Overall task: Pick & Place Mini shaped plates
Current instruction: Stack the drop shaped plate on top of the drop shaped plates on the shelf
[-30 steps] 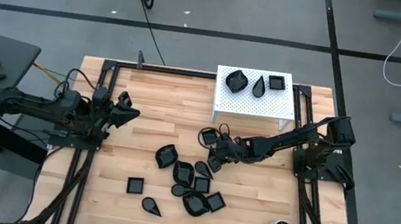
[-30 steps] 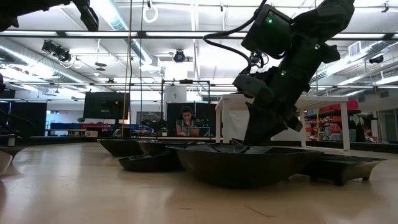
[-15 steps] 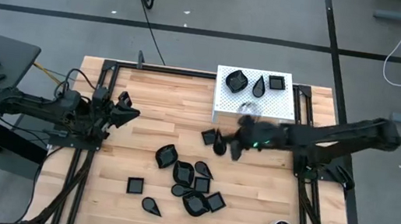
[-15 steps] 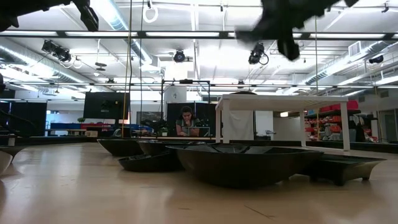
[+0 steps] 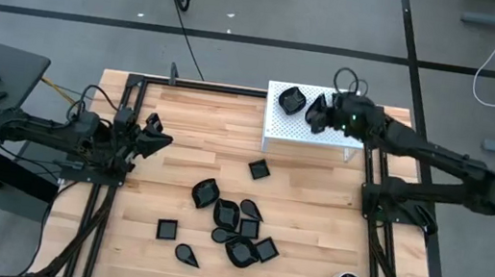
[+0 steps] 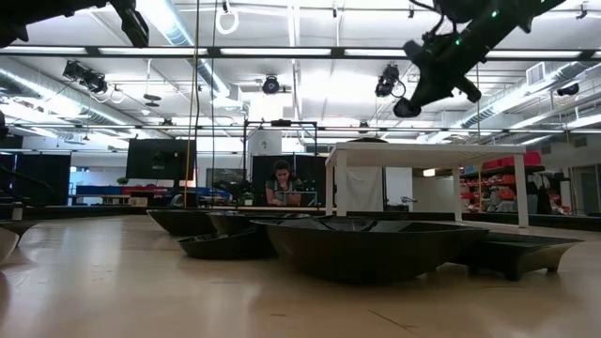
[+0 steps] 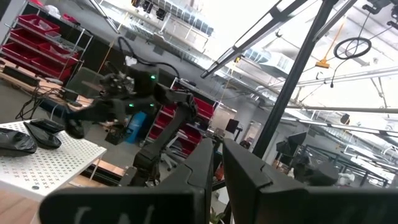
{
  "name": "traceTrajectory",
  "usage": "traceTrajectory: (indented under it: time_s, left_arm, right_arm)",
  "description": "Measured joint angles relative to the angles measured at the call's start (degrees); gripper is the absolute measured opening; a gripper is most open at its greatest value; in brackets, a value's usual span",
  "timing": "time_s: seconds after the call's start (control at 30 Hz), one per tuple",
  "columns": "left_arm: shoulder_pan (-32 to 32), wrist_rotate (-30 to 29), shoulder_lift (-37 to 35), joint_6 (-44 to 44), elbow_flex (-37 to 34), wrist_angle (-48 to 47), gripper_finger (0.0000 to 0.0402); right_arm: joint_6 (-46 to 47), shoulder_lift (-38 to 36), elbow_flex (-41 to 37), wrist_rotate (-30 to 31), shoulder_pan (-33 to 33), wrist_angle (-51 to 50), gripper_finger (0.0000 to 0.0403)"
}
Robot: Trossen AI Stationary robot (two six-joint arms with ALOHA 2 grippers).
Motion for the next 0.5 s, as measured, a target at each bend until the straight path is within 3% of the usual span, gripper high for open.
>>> traceTrajectory:
  time_s: [0.23,0.5]
  left_arm:
    - [0.0,0.0,0.0,0.0,0.0,0.0,0.0042]
    - [0.0,0.0,0.0,0.0,0.0,0.0,0.0042]
  right_arm:
    - [-5.1,3.4,0.0,-3.5,-8.8,0.2,0.0006]
    - [-6.5,6.2,0.0,-6.2,-10.8,0.2,0.0009]
